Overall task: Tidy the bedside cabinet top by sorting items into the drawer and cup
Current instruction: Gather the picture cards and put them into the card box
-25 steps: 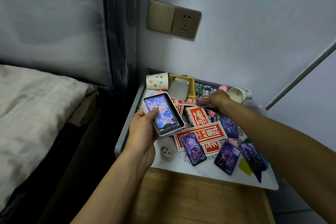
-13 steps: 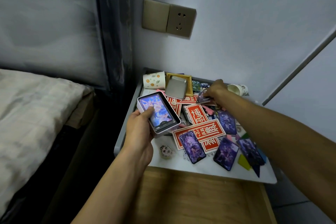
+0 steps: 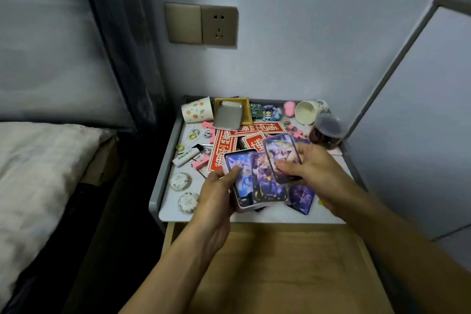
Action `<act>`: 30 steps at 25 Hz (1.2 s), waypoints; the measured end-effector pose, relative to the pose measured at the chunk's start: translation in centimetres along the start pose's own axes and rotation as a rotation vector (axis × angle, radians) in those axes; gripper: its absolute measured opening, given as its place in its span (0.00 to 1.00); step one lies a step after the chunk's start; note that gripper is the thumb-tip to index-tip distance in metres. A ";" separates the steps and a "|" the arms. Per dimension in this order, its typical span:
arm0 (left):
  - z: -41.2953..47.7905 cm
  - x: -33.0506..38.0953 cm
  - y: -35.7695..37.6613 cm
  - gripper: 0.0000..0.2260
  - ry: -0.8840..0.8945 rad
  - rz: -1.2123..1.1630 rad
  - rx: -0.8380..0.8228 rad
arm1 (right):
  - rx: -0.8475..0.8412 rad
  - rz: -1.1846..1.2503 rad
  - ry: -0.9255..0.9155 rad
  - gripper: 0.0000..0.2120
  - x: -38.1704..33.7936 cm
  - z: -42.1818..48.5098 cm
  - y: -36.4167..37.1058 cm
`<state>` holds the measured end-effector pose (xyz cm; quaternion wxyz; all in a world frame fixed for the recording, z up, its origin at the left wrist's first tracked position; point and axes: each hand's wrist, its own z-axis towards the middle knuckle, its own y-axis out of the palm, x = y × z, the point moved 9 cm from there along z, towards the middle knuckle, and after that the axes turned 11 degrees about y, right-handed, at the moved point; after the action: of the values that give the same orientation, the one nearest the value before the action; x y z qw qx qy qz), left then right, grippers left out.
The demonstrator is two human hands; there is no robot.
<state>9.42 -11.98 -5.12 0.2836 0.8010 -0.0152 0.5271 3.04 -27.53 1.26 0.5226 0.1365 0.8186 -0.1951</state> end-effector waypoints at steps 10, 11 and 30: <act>-1.4 -3.8 1.8 0.13 -0.047 0.147 -0.108 | 0.095 -0.139 -0.017 0.12 3.4 0.0 -0.4; -1.3 -3.8 1.8 0.13 -0.041 0.152 -0.096 | 0.101 -0.141 -0.005 0.14 3.6 0.0 -0.3; -1.0 -3.6 1.0 0.14 0.024 0.083 0.011 | 0.237 -0.444 -0.125 0.11 3.5 -0.4 1.1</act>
<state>6.61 -13.35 -7.44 0.2574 0.7947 -0.0423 0.5482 1.73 -26.35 -1.94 0.4968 0.0015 0.7660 -0.4079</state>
